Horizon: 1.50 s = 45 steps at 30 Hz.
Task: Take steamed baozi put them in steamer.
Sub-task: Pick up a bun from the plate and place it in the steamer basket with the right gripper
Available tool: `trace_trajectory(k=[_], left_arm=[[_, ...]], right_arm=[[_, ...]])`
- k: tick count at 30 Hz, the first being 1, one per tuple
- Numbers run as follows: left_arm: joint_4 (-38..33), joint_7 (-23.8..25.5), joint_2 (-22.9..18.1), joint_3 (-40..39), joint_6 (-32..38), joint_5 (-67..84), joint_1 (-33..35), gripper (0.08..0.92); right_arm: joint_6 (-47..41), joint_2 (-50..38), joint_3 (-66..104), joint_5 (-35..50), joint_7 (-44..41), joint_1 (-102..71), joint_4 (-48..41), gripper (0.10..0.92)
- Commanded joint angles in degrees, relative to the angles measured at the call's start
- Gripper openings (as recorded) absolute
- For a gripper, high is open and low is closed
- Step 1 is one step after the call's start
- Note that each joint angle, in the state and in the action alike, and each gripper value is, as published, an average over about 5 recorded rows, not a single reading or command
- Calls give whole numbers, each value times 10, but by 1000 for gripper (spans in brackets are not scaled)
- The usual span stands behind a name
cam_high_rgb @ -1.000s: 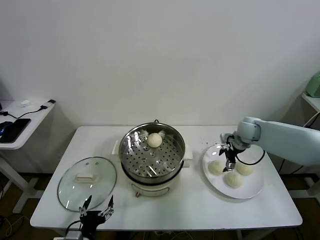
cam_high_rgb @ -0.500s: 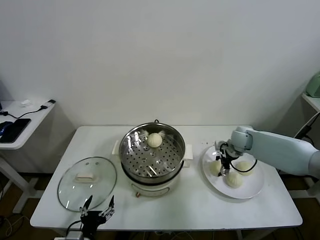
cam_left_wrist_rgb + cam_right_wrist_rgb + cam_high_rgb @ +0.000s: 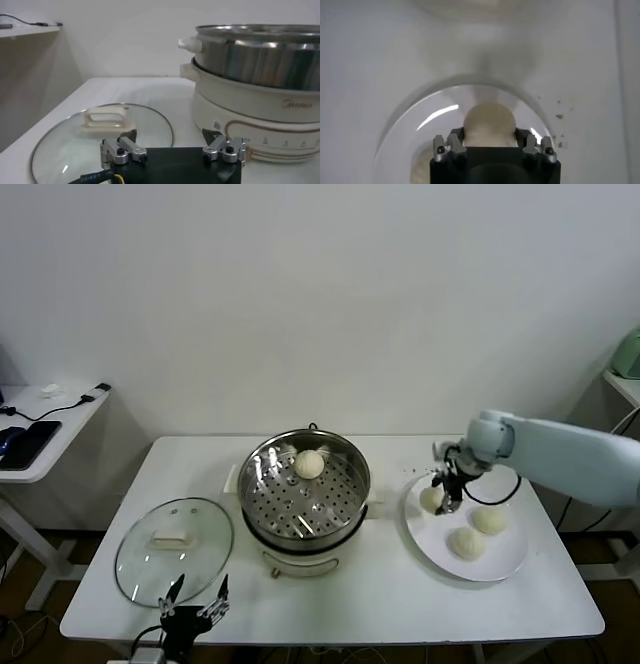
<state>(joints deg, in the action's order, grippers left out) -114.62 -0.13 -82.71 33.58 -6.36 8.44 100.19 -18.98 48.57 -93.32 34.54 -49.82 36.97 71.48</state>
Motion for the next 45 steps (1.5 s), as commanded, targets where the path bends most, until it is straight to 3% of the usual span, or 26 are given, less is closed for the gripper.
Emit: trace_trajectory(k=[1,8,13,28,45], left_arm=[[-5,1,2,-1,-1,0,-1,823],[-10,1,3,-3,-3,2,-4,823],[-10,1,2,-6,-2,1,-8,823],[-5,1,5,-4,1,1,-10,823],[-1,0,8,-2,0,3,-10,823]], right_arm=[[-20,64,-119,195,-27,282,82,666],[-108,194,-44,333,30,311,146,668],[-142,286,-4,372,86,234,149,667],[-173,370,30,227,159,-4,-9,663],[-157,394,48,206,166,-54,-85,685]])
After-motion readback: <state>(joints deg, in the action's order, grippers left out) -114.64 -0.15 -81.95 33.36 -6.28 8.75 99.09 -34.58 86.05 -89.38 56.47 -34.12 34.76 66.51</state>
